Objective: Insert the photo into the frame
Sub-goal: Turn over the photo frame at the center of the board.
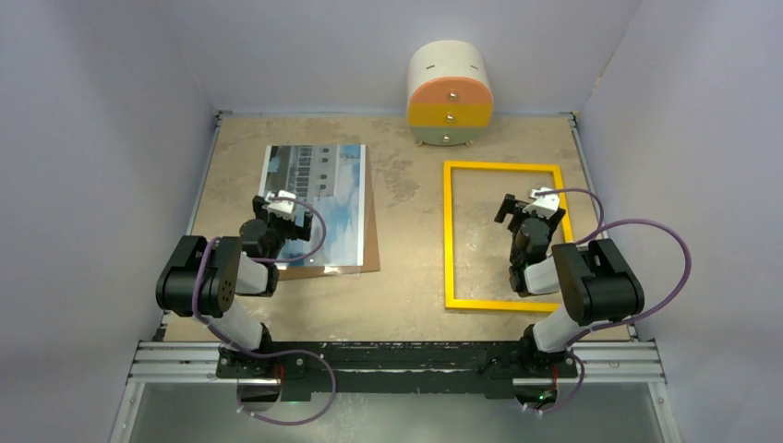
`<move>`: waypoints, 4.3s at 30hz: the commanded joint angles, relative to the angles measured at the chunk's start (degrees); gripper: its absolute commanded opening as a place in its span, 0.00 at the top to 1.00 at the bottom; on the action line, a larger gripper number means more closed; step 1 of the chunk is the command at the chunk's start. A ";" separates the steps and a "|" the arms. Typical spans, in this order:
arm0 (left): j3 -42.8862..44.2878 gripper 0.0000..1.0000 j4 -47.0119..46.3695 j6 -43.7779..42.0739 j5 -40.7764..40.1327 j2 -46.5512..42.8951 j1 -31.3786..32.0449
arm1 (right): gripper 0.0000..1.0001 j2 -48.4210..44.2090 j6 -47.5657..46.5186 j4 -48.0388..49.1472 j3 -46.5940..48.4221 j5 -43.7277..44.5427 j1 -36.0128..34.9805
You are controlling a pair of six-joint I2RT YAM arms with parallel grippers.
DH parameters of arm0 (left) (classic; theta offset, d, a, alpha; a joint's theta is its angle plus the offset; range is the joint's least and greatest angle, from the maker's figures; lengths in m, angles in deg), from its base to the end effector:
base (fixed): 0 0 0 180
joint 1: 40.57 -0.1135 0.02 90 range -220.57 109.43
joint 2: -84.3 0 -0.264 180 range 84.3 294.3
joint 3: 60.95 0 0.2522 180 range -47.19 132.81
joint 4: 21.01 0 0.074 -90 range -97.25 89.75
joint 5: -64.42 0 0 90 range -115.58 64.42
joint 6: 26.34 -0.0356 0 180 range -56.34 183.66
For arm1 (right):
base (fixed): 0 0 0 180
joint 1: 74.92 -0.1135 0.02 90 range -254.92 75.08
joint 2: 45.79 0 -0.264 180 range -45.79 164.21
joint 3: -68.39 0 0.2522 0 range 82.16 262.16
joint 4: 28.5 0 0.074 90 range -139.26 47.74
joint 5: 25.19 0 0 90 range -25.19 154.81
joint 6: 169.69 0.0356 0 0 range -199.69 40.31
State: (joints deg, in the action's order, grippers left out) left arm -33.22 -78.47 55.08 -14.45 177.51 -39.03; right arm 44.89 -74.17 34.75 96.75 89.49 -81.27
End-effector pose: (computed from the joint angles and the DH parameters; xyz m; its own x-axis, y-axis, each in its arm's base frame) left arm 0.2470 -0.0135 0.1324 -0.1055 0.1493 -0.9832 0.2358 0.9642 0.1211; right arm 0.2468 0.0125 0.1559 0.0463 0.0931 -0.9946 0.3114 0.9447 0.1029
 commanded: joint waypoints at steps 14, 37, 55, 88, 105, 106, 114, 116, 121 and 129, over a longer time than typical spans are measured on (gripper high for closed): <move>13.47 0.00 27.90 2.78 2.31 -8.15 -5.38 | 0.01 -5.18 -0.65 1.10 -0.88 3.10 -0.46; 61.44 0.02 92.98 -2.81 13.13 -8.13 -17.58 | 0.01 -5.94 29.69 -76.92 45.25 -1.67 -5.23; 53.80 0.00 99.41 -5.39 22.27 -8.55 -17.41 | 0.05 6.38 29.58 -89.24 47.48 5.03 -22.28; 53.26 0.00 108.91 -11.50 23.11 -8.79 -9.67 | 0.85 14.86 37.55 -84.53 47.05 -3.50 -29.63; 55.19 0.00 112.24 -11.07 26.73 -8.42 -9.63 | 1.00 7.70 48.63 -92.49 69.03 -12.50 -38.60; 55.61 0.00 112.64 -10.97 27.01 -8.54 -9.63 | 1.00 7.14 49.46 -91.54 69.72 -13.88 -38.61; 59.93 0.00 115.62 -10.13 31.04 -10.47 -9.54 | 1.00 6.06 55.92 -88.95 79.99 -22.31 -38.74; 60.20 0.00 115.04 -9.32 32.02 -11.43 -9.39 | 1.00 5.52 58.16 -86.84 80.55 -24.01 -38.74; 60.41 0.00 114.12 -8.58 31.93 -13.25 -7.94 | 1.00 5.68 64.04 -80.43 81.00 -29.28 -38.74; 61.66 0.00 114.10 -7.37 31.61 -15.24 -6.35 | 1.00 5.29 73.19 -68.59 75.00 -38.58 -38.46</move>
State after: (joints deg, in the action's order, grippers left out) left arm 25.82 35.95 46.19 15.69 164.99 -46.00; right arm 53.15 -7.84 -45.40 173.73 57.25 -119.80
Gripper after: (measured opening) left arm 0.996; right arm 0.231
